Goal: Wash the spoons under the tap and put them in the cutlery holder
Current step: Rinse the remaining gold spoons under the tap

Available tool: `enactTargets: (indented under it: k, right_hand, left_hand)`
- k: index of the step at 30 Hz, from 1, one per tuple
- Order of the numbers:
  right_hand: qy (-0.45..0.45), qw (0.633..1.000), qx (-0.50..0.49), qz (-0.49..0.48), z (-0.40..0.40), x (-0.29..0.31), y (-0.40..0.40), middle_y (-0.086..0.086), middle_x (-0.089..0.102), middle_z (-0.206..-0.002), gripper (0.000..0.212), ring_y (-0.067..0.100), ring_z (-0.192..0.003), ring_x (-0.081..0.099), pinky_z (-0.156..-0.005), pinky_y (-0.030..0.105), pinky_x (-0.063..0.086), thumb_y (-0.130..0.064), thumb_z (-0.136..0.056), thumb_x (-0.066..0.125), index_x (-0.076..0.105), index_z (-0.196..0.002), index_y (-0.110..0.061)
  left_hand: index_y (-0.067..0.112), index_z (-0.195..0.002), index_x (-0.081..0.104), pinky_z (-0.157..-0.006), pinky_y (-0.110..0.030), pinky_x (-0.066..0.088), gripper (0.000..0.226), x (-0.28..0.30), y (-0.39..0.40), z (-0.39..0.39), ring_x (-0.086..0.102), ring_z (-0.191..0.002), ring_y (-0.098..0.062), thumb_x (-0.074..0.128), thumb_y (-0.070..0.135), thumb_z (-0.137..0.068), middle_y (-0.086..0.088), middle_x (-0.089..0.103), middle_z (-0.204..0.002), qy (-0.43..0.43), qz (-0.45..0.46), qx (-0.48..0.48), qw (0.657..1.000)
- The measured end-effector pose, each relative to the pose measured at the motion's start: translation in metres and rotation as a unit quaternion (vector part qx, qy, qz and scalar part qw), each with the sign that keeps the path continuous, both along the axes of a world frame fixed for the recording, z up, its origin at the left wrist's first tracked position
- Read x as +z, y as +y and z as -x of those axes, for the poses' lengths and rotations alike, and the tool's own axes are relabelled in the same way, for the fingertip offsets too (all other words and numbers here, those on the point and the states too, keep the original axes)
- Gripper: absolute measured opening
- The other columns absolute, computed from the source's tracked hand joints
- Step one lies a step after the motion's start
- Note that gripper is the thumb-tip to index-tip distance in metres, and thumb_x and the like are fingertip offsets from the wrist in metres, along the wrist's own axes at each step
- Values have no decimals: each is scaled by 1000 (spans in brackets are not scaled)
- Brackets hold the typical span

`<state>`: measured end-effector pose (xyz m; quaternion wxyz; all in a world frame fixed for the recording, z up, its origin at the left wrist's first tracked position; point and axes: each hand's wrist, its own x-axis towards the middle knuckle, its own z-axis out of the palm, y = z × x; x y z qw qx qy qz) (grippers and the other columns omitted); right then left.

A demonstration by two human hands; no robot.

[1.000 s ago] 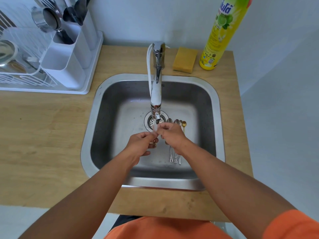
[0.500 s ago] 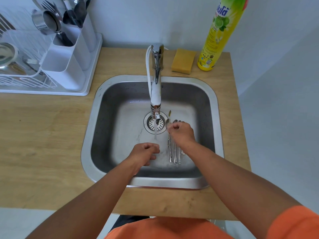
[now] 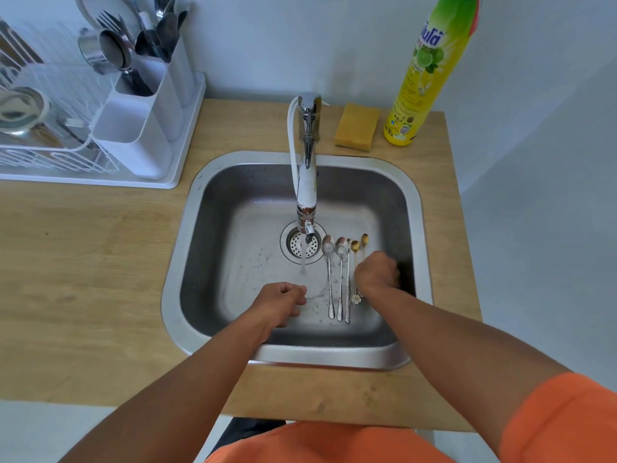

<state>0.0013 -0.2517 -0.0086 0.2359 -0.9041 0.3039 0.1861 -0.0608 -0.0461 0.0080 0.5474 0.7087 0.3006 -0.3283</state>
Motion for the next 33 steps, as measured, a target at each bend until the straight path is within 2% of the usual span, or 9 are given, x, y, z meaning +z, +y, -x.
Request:
enactTargets:
  k: [5, 10, 14, 18, 22, 24, 26, 29, 33]
  right_hand:
    - [4, 1000, 7, 18, 3, -4, 0, 17, 72, -97, 11, 36, -88, 73, -62, 35, 57, -3, -94, 59, 70, -96, -2]
    - [22, 999, 15, 25, 8, -8, -1, 19, 71, -106, 14, 39, -96, 72, -65, 36, 55, -2, -94, 61, 70, -105, 0]
    - [33, 998, 39, 35, 13, -11, -2, 19, 69, -118, 24, 39, -107, 69, -76, 39, 57, -3, -94, 60, 65, -117, -1]
    - [30, 998, 43, 38, 14, -9, -3, 18, 67, -121, 26, 38, -110, 68, -80, 40, 58, -1, -94, 58, 62, -120, -3]
    - [15, 998, 50, 27, 19, -8, -2, 18, 67, -119, 24, 38, -108, 68, -81, 40, 58, -2, -95, 57, 61, -119, -4]
    - [9, 998, 55, 18, 23, -7, -2, 17, 67, -116, 21, 37, -105, 68, -83, 42, 61, -5, -96, 56, 60, -117, -6]
    - [4, 998, 62, 4, 26, -6, -2, 15, 66, -114, 19, 37, -103, 67, -84, 45, 61, -8, -96, 54, 58, -114, -7]
    - [3, 997, 74, -9, 29, -4, 1, 15, 64, -112, 16, 36, -102, 67, -83, 42, 60, -12, -96, 52, 57, -111, -9]
    - [5, 995, 99, -33, 29, -2, 7, 12, 65, -110, 10, 28, -92, 62, -71, 31, 48, -14, -96, 55, 60, -105, -12]
  left_hand:
    - [21, -102, 75, -64, -27, 51, 21, 0, 0, 0, 70, -75, -11, 68, 41, -96, 8, 80, -96, 8, -3, 1, 1000]
    - [21, -102, 75, -60, -25, 50, 21, 2, -1, -1, 69, -72, -10, 67, 40, -97, 8, 80, -94, 15, -9, 2, 1000]
    - [19, -101, 75, -60, -26, 47, 20, 2, 3, -3, 67, -70, -13, 66, 37, -97, 4, 79, -95, 25, -12, 24, 999]
    - [21, -93, 72, -57, -24, 43, 13, 12, 19, -26, 65, -71, -17, 61, 24, -100, -2, 77, -98, -29, -56, 41, 997]
    - [23, -87, 68, -61, -27, 48, 16, 44, 42, -84, 68, -78, -22, 60, 23, -101, -8, 77, -103, -116, -122, 4, 986]
    - [20, -91, 69, -75, -36, 57, 16, 64, 52, -119, 71, -89, -27, 59, 25, -102, -10, 75, -103, -158, -173, -38, 972]
    - [14, -101, 72, -86, -43, 58, 21, 88, 58, -154, 69, -93, -29, 57, 29, -101, -14, 74, -104, -199, -229, -62, 951]
    - [14, -104, 76, -84, -35, 51, 26, 130, 52, -201, 68, -98, -30, 54, 27, -97, -10, 75, -104, -273, -312, -103, 904]
    - [18, -127, 67, -103, -29, 42, 32, 174, 28, -238, 60, -124, -25, 52, 25, -99, -4, 68, -132, -361, -352, -149, 851]
